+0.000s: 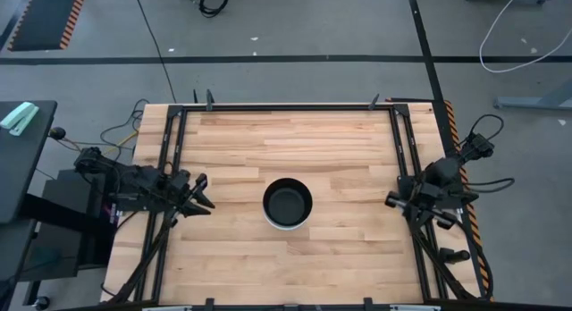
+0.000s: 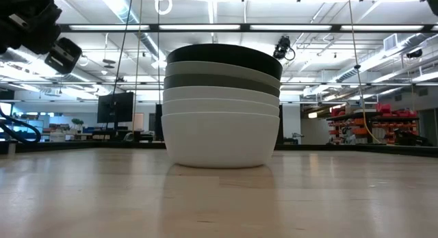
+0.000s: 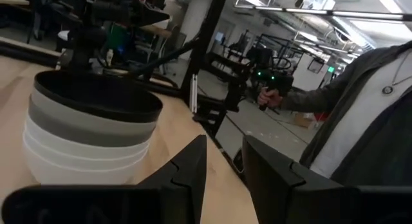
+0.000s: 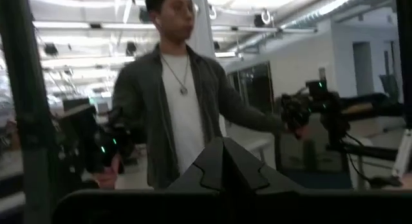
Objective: Nest bowls inside each other
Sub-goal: Return to Home Position
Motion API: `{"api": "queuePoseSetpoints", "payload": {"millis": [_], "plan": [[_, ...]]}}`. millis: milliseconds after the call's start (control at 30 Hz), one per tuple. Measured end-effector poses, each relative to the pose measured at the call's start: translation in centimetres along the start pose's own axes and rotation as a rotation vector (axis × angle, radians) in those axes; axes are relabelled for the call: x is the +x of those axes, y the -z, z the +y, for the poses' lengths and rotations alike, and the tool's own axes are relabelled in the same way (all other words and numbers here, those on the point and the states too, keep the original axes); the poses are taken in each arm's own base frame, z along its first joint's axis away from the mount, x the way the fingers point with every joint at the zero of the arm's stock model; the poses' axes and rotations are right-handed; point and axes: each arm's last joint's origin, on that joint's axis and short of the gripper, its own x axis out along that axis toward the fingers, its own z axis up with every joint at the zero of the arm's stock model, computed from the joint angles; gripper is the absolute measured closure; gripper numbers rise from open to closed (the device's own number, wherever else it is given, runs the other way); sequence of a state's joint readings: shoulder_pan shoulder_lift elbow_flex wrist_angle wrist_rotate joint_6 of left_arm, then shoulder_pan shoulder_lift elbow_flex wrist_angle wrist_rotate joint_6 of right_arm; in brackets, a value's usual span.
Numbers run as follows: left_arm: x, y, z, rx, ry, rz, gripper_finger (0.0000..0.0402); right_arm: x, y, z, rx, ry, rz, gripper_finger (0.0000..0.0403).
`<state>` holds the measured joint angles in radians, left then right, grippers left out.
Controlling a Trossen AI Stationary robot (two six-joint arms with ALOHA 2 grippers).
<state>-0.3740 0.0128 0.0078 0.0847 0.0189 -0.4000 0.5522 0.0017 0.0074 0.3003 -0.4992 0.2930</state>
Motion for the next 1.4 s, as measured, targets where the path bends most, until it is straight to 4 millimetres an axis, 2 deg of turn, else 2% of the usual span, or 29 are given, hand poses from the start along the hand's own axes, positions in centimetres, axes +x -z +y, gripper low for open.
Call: {"api": "queuePoseSetpoints", "payload": {"millis": [200, 633, 1400], "plan": [[0.0, 0.3, 0.1, 0.0, -0.013, 0.031, 0.0294, 0.0, 0.7, -0.2, -0.043, 0.017, 0.066, 0.0389], [0.0, 0.4, 0.2, 0.023, -0.019, 0.045, 0.0294, -0.2, 2.0, -0.5, 0.018, 0.048, 0.186, 0.0389], [0.0, 0.5, 0.2, 0.051, -0.018, 0.047, 0.0294, -0.2, 2.0, -0.5, 0.018, 0.048, 0.186, 0.0389]]}}
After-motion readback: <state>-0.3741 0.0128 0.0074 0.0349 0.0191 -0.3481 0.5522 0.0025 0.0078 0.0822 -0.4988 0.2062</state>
